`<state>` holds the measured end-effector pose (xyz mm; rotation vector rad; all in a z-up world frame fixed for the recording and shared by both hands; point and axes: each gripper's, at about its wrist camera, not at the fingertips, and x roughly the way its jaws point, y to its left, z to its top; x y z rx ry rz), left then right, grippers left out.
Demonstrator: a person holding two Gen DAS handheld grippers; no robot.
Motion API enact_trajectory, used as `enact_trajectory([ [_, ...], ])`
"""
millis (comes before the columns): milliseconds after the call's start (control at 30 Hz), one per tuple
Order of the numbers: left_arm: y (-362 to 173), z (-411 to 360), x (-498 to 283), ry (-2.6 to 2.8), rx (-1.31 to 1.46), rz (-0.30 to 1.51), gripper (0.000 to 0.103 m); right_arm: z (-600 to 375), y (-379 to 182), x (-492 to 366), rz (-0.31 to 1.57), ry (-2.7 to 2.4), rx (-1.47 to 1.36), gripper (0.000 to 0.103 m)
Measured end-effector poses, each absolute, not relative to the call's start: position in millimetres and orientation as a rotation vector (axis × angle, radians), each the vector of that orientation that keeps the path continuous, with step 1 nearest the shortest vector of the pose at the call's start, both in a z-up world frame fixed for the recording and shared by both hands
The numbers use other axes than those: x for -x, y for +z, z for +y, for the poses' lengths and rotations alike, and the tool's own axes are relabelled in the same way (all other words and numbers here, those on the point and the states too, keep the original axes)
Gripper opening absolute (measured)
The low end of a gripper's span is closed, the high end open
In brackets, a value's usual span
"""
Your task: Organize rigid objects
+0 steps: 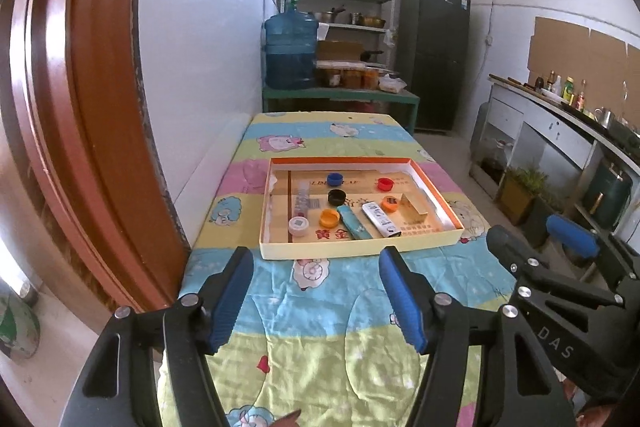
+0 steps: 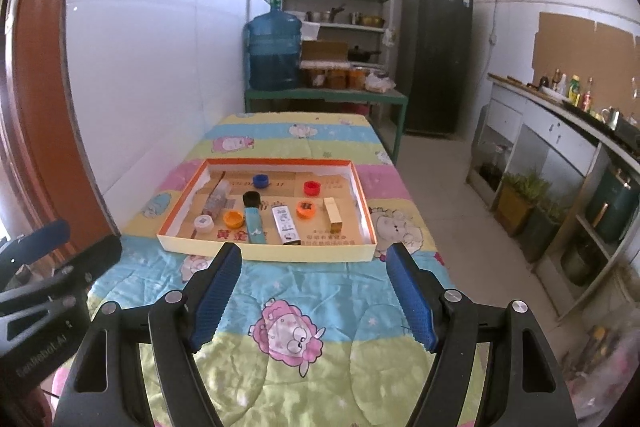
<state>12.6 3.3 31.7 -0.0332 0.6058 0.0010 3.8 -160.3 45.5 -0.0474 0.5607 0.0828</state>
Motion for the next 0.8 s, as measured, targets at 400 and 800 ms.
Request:
enact_trajectory([
  [400,41,3,0,0.018,0.032,0.586,0.066,-159,56,17,0.524,0.071,0.064,0.076],
  [800,40,4,1,0.032,0.019,0.593,0.066,-155,54,16,0.531,0.089,0.064,0.076],
])
